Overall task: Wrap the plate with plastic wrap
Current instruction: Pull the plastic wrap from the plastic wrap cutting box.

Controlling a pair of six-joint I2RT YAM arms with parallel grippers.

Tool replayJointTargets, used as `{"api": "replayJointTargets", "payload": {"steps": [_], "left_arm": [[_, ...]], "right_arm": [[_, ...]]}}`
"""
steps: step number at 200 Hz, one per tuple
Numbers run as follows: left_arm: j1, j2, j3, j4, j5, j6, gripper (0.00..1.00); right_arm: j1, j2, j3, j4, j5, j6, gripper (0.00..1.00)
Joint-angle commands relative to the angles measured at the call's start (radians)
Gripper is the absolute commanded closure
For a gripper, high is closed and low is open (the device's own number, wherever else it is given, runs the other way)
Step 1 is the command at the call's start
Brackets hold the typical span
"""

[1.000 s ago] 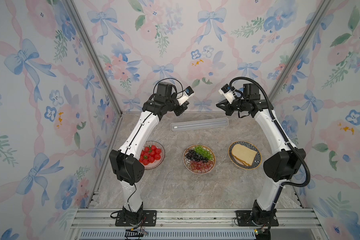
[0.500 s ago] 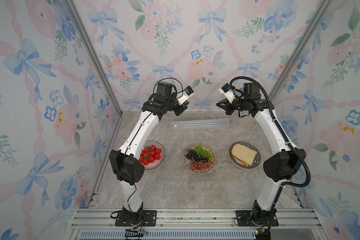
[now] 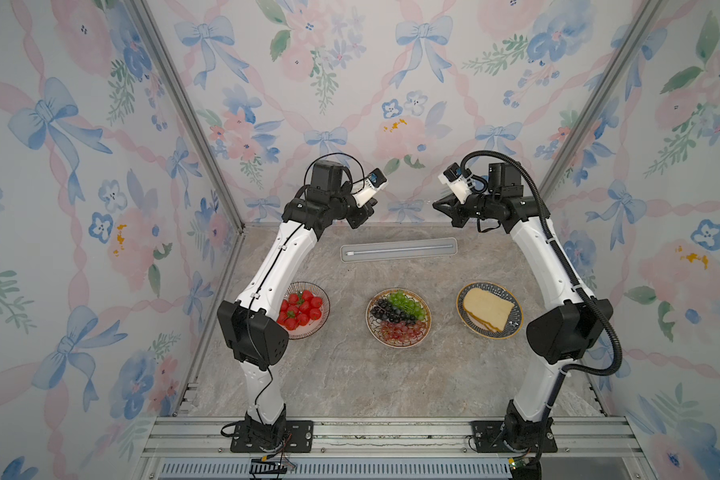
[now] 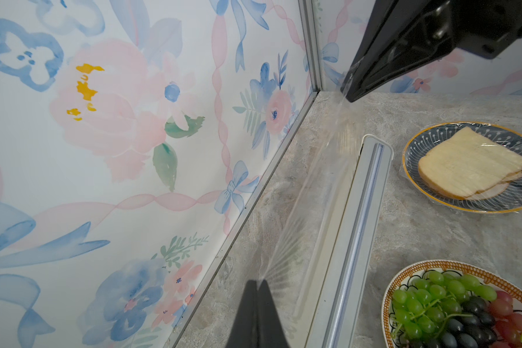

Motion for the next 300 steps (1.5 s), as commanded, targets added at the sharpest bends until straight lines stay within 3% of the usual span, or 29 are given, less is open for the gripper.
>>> {"api": "replayJointTargets", "payload": {"steps": [1,300], "left_arm": [[0.010,-0.035,0.038,0.035,-0.005,0.013,1.00],[0.013,-0.054,0.043,0.035,-0.010,0.016,1.00]], "right_arm": [[0.006,-0.041,0.046,0.021,0.008,-0.008,1.00],[0.020,-0.046,0.058,0.015,0.013,-0.020,1.00]]}}
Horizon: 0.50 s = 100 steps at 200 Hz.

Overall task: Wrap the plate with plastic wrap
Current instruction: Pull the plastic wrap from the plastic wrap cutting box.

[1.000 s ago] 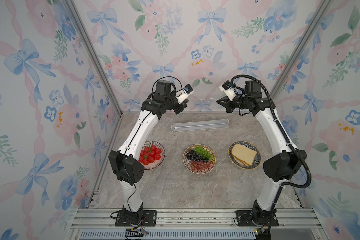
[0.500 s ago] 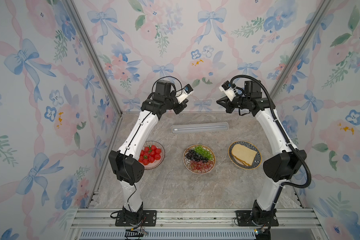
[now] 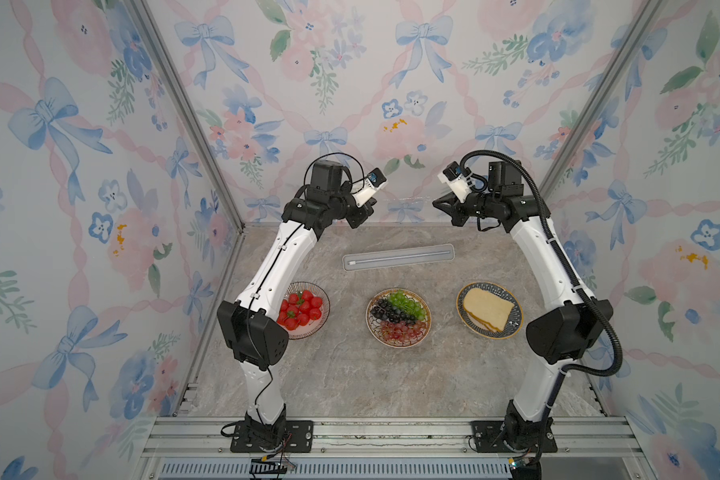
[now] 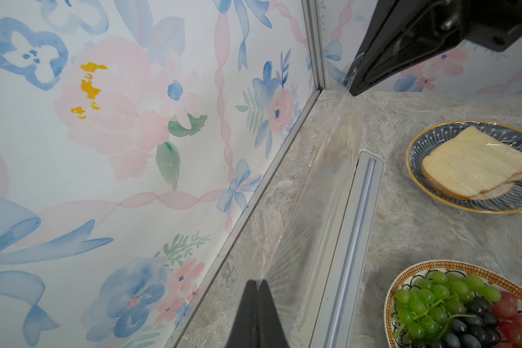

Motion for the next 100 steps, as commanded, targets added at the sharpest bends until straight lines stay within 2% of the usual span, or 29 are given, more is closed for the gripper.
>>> {"api": "replayJointTargets", "payload": {"steps": [1,100], "left_arm": [[0.012,-0.054,0.041,0.035,0.001,0.016,1.00],[0.013,-0.077,0.061,0.035,0.004,0.018,1.00]], "right_arm": [[0.007,-0.046,0.040,0.019,-0.003,-0.006,1.00],[0.013,-0.080,0.046,0.041,0.021,-0.006,1.00]]}}
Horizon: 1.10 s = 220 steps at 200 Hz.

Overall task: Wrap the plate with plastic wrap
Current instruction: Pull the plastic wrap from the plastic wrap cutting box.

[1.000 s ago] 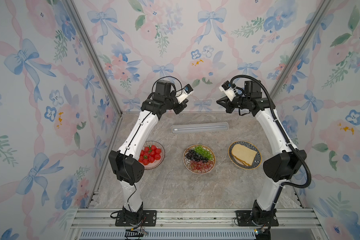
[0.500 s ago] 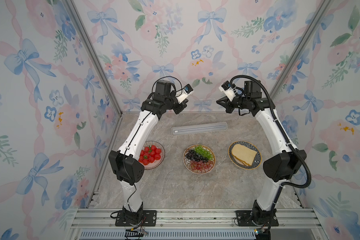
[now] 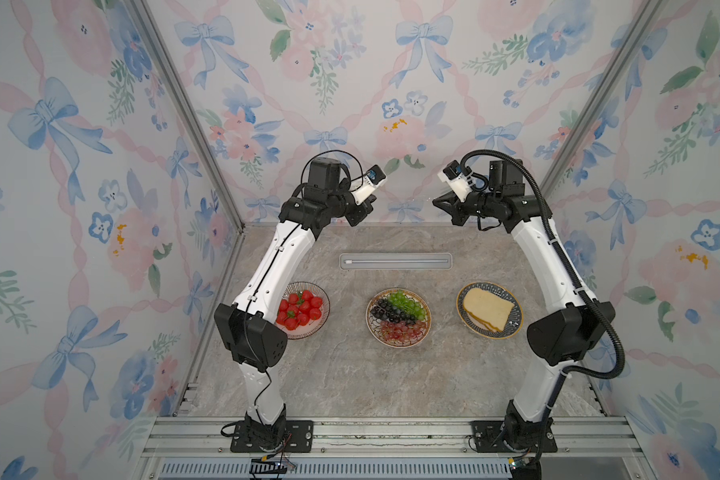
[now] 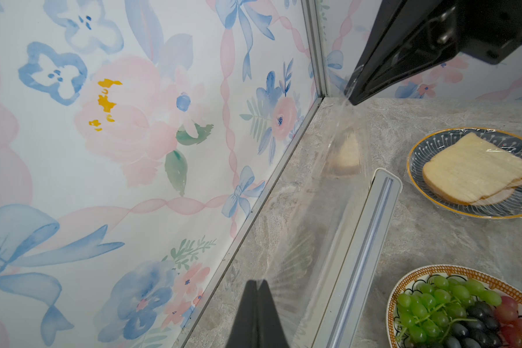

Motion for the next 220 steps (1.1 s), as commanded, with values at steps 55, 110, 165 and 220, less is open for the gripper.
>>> {"api": "replayJointTargets", "payload": {"steps": [55,110,165,220], "left_arm": [[0.012,-0.063,0.066,0.036,-0.004,0.019,1.00],[0.014,-0.061,0.085,0.036,-0.021,0.019,1.00],[0.016,-0.065,0.095,0.036,-0.024,0.019,1.00],[0.015,-0.067,0.104,0.035,-0.027,0.019,1.00]], "right_arm": [[0.010,-0.084,0.046,0.054,0.021,-0.001,1.00],[0.013,-0.095,0.046,0.072,0.033,0.006,1.00],[0.014,-0.099,0.052,0.077,0.035,0.006,1.00],[0.016,-0.108,0.053,0.082,0.040,0.006,1.00]]}}
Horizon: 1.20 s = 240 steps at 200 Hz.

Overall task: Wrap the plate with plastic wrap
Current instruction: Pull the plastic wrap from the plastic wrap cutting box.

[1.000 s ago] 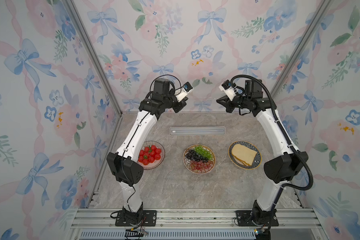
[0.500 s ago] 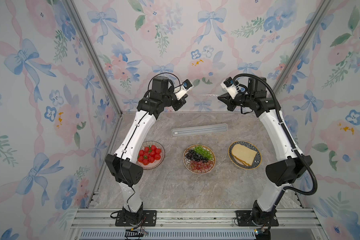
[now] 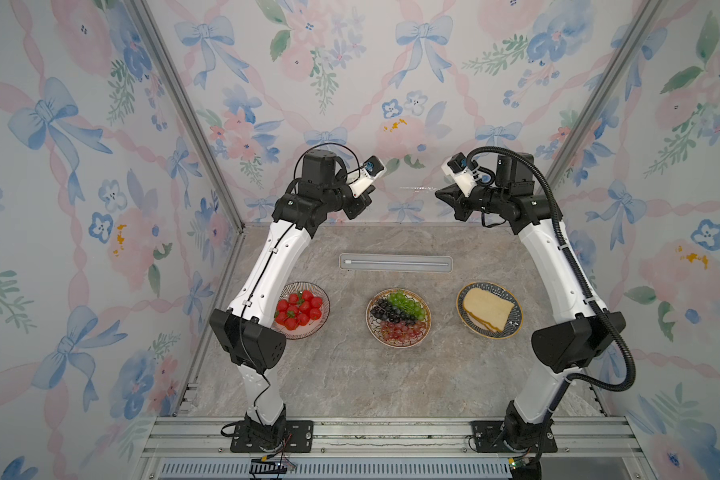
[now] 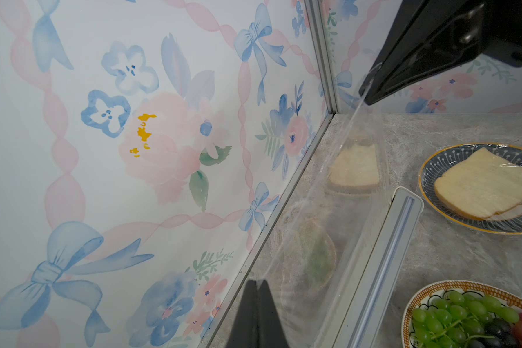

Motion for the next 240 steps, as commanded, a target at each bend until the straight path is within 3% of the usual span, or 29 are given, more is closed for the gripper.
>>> {"api": "replayJointTargets", "payload": {"steps": [1,240], "left_arm": [[0.014,-0.056,0.041,0.035,-0.018,0.012,1.00],[0.017,-0.059,0.046,0.035,-0.036,0.007,1.00]], "right_arm": [[0.004,-0.051,0.041,0.055,0.016,0.005,1.00],[0.010,-0.045,0.032,0.078,0.018,0.014,1.00]]}}
